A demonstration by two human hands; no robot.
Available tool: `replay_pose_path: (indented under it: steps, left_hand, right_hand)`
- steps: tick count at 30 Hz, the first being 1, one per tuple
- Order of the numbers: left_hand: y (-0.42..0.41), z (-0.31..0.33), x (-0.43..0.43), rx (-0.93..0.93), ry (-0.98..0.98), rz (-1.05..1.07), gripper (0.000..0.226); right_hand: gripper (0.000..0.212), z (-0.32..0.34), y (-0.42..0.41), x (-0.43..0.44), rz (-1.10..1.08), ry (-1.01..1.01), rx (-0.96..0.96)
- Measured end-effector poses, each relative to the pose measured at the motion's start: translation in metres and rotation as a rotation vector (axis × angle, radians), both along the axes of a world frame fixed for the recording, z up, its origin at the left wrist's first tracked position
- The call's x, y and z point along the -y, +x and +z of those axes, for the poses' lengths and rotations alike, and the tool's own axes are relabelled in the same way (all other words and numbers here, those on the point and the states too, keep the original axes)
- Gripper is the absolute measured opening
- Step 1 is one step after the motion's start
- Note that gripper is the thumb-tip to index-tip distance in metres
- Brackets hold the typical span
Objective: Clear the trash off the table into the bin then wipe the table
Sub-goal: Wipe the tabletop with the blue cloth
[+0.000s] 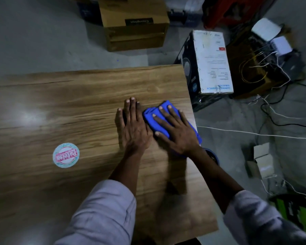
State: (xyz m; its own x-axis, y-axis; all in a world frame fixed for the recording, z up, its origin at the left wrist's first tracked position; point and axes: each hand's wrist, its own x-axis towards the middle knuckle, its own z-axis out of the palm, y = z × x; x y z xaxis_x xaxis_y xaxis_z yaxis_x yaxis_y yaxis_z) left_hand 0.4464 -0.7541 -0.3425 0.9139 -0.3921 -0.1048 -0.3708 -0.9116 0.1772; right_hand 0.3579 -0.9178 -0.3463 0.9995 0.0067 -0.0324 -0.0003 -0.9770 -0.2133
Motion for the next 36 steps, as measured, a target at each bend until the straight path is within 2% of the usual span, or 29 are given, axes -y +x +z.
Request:
replay_pose_path:
  steps: [3,4,5,7,9,11,14,15,16,17,20,22,24,25,28,29,30,31,34,36]
  left_hand:
    - [-0.002,-0.004,0.002,0.026,-0.070,0.051,0.064]
    - [-0.003,-0.005,0.002,0.027,-0.069,0.049,0.063]
    - [-0.004,-0.007,0.000,0.029,-0.065,0.037,0.064]
    - [-0.008,-0.010,-0.007,0.021,-0.046,-0.004,0.071]
    - [-0.021,-0.010,-0.017,0.035,-0.049,-0.017,0.071]
    - [-0.042,-0.009,-0.024,0.053,-0.092,0.007,0.062]
    - [-0.078,-0.008,-0.030,0.063,-0.100,0.030,0.057]
    - [-0.089,-0.007,-0.031,0.061,-0.093,0.043,0.057]
    - [-0.098,-0.006,-0.032,0.056,-0.080,0.057,0.058]
    - [-0.106,-0.005,-0.034,0.043,-0.061,0.070,0.059]
    - [-0.130,-0.002,-0.041,-0.005,0.033,0.052,0.069]
    - [-0.146,0.000,-0.049,-0.028,0.031,0.047,0.070]
    - [-0.161,0.000,-0.057,-0.022,-0.010,0.062,0.062]
    - [-0.169,0.001,-0.060,-0.016,-0.019,0.069,0.060]
    - [-0.187,0.001,-0.066,-0.012,-0.017,0.073,0.059]
    - [-0.193,0.001,-0.067,-0.019,-0.019,0.079,0.059]
    - [-0.197,0.001,-0.067,-0.031,-0.022,0.088,0.060]
    - [-0.201,0.002,-0.067,-0.048,-0.023,0.098,0.060]
    - [-0.209,0.003,-0.072,-0.086,0.030,0.090,0.067]
    - [-0.213,0.002,-0.079,-0.084,0.037,0.068,0.067]
  right_hand:
    - [0.064,0.001,-0.012,0.001,-0.577,0.068,-0.025]
    - [0.065,0.001,-0.014,-0.010,-0.626,0.059,-0.037]
    - [0.066,0.000,-0.019,-0.024,-0.533,0.041,-0.045]
    - [0.066,-0.002,-0.034,-0.043,-0.179,0.026,-0.031]
    - [0.066,0.001,-0.046,-0.031,-0.049,0.044,-0.007]
    - [0.065,0.001,-0.054,-0.016,-0.184,0.063,-0.013]
    - [0.067,0.002,-0.060,-0.016,-0.633,0.146,-0.048]
    - [0.068,0.003,-0.059,-0.022,-0.724,0.152,-0.046]
    - [0.068,0.004,-0.059,-0.031,-0.723,0.123,-0.044]
    - [0.068,0.004,-0.062,-0.042,-0.627,0.088,-0.051]
    - [0.066,0.003,-0.086,-0.059,-0.095,0.043,-0.041]
    - [0.067,0.002,-0.101,-0.041,0.116,0.038,-0.032]
    - [0.067,0.002,-0.109,-0.017,0.133,0.052,-0.055]
    - [0.067,0.002,-0.113,-0.008,0.045,0.072,-0.056]
    - [0.069,0.006,-0.119,-0.008,-0.437,0.174,-0.081]
    - [0.070,0.007,-0.121,-0.017,-0.528,0.181,-0.094]
    - [0.070,0.006,-0.124,-0.030,-0.525,0.154,-0.094]
    - [0.071,0.005,-0.128,-0.043,-0.426,0.116,-0.078]
    - [0.070,-0.004,-0.151,-0.061,0.117,0.039,-0.035]
    - [0.069,-0.003,-0.160,-0.046,0.249,0.043,-0.025]
